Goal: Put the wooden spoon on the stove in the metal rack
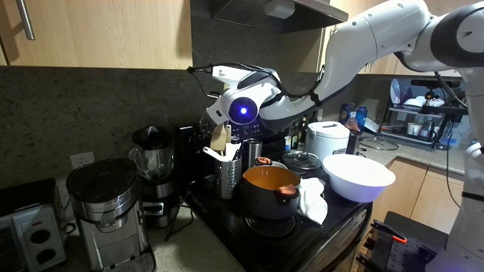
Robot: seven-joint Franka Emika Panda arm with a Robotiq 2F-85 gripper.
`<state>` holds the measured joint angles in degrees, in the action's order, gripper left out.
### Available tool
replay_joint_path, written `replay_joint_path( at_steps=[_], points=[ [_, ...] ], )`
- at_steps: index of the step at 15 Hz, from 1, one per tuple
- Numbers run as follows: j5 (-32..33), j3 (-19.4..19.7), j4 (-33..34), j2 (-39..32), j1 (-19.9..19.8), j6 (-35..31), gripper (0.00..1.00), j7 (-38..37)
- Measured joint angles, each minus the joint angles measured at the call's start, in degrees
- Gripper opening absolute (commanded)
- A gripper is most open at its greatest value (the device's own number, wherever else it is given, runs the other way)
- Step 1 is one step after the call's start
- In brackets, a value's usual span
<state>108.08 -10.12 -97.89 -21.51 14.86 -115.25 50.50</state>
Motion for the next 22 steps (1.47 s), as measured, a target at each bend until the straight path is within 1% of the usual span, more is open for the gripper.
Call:
replay_joint_path(
  at_steps=[4, 9, 14, 22],
  points=[
    [0.0, 0.9, -0.3, 1.3, -1.0, -3.3, 0.11, 0.0],
    [0.1, 1.8, -1.3, 2.4, -2.0, -4.4, 0.10, 1.0],
    [0.1, 1.9, -4.4, 4.0, -2.4, -5.5, 0.10, 2.1],
    [0.1, 1.5, -10.2, 6.3, -2.2, -5.8, 0.10, 1.0]
  ],
)
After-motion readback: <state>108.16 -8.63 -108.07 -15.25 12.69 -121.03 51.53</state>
